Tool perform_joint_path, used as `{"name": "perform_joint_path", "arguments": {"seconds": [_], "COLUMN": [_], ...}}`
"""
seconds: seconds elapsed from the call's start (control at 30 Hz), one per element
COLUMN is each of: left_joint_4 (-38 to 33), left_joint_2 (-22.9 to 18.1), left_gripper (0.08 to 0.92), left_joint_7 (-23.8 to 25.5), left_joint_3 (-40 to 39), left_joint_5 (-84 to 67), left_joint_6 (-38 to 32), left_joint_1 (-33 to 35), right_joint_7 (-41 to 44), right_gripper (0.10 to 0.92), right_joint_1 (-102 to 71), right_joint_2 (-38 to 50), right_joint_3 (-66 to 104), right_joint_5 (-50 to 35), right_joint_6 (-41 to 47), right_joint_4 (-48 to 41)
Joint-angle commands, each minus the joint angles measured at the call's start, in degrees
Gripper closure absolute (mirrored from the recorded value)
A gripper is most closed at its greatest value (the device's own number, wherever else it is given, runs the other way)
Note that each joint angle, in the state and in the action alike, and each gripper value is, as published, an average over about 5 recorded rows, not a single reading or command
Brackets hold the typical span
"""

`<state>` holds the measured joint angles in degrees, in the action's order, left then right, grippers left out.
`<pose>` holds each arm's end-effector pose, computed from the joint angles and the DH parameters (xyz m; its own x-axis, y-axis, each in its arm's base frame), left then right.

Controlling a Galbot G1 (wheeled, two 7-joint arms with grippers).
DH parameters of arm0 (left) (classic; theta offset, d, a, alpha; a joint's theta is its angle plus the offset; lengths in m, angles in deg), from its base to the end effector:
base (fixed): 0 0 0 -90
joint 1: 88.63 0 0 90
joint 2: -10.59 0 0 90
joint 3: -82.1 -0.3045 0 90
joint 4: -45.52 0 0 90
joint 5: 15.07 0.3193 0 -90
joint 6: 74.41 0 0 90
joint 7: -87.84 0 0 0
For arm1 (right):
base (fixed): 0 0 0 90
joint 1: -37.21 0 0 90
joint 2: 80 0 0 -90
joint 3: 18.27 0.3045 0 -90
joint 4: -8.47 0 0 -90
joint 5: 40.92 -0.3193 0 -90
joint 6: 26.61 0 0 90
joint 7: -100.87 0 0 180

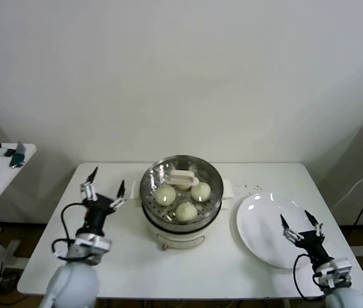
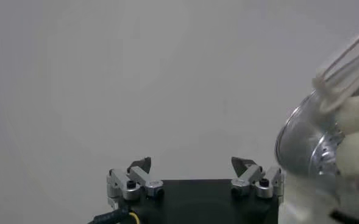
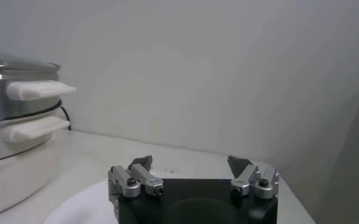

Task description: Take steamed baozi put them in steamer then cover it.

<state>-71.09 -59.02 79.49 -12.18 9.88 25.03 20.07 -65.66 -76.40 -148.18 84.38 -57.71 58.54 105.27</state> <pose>0.2187 0.0363 -0.2417 -0.9977 0.0022 -0.0673 -0.0438 0.7375 0.6740 0.1946 -0.1636 -0.3271 -0.9832 -0.0849 0.1616 -0.1039 0.9882 -0.1128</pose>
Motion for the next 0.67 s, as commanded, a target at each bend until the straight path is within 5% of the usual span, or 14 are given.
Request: {"name": "perform_joint_path", "arguments": {"seconds": [0.03, 0.67], "left_joint_4": [12.7, 14.0], "left_joint_2": [-4.1, -4.6], "left_gripper": [0.177, 0.177], "left_joint_7": [-1.9, 7.0], "left_joint_3": [14.2, 14.7], "left_joint_5": [-31.5, -34.1], "left_joint_6": [-16.7, -17.3], "left_joint_1": [7.4, 7.8], "right_joint_7": [0.6, 0.8], "right_gripper": [0.203, 0.203], "right_joint_1": [-2.9, -2.2], "right_joint_2": [-1.4, -1.4], "right_joint_3": [0.2, 0.4], "right_joint_5": [-1.0, -2.7], "right_joint_6": [-1.2, -2.6], "right_joint_4": [2.9, 2.1]}}
